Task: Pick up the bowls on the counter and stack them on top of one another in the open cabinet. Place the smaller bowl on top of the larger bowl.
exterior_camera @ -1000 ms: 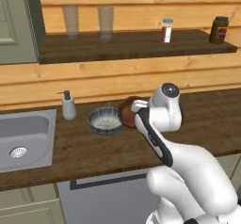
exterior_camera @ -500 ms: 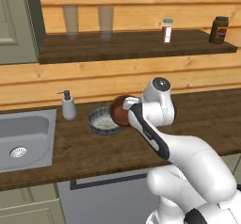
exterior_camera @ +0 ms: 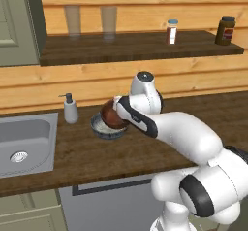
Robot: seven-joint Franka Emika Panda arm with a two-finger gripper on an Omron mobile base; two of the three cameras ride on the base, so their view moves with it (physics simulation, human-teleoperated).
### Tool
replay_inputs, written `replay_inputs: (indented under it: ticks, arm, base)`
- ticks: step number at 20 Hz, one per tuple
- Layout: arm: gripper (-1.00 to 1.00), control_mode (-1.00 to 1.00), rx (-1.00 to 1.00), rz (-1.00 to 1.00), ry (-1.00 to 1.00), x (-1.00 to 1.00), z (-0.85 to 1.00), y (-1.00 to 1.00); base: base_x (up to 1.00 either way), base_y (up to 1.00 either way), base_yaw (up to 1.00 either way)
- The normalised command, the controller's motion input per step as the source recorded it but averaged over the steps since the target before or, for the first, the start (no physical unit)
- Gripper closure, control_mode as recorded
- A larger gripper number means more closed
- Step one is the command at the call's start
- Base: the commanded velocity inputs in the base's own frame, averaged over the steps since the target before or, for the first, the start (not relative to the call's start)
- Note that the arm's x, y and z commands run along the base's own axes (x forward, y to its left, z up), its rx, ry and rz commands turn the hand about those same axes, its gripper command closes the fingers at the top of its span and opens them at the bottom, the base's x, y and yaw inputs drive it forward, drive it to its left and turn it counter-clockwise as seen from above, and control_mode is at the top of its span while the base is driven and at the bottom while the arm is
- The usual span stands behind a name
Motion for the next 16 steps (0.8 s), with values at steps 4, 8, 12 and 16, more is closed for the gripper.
replay_inputs:
  ticks: [4,8,12,16]
  arm:
    - [1.00,-1.00,0.00,0.00,0.08,0.10,-0.01,0.03]
    - [1.00,-1.00,0.00,0.00,0.04,0.01,-0.26,0.01]
    - [1.00,-1.00,0.00,0.00,0.00,0.10,-0.47,0.00]
    - [1.00,-1.00,0.00,0.00,0.01,0.23,-0.32,0.00]
  base:
    - [0.00,0.00,0.00]
    - [0.00,0.00,0.00]
    - [0.00,0.00,0.00]
    - [0.00,0.00,0.00]
